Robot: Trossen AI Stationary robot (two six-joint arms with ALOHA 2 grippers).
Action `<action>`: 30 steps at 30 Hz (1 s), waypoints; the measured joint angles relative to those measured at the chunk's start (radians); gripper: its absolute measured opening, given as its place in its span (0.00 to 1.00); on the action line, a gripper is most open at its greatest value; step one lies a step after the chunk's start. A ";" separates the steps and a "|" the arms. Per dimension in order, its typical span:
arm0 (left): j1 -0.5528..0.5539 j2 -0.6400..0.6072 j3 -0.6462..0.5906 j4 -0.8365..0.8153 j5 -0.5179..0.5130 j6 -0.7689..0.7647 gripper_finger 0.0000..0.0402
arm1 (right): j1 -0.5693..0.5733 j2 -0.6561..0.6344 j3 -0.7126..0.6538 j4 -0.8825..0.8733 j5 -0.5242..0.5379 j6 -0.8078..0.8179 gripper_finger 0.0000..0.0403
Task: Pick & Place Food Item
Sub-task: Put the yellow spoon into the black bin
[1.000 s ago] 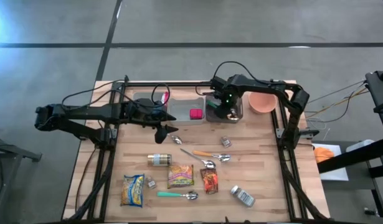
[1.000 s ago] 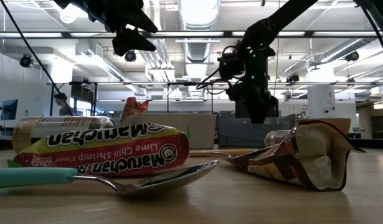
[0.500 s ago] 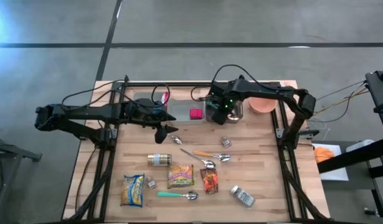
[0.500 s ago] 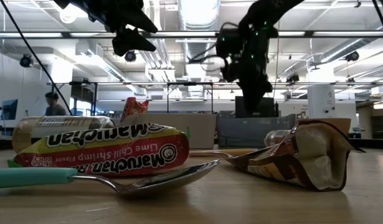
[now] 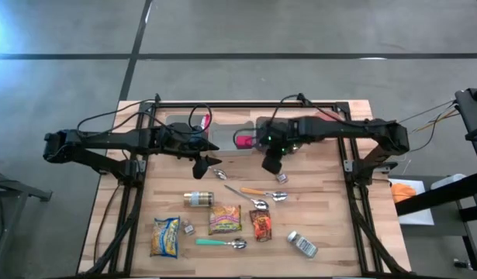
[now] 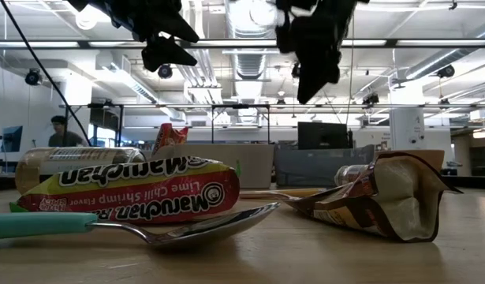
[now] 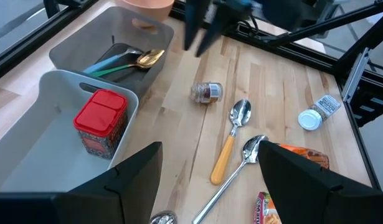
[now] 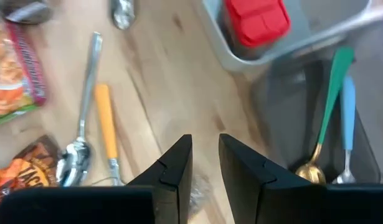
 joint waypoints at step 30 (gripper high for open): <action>0.000 0.000 0.000 0.000 0.000 -0.008 0.67 | 0.278 0.005 -0.058 0.132 0.087 0.176 0.95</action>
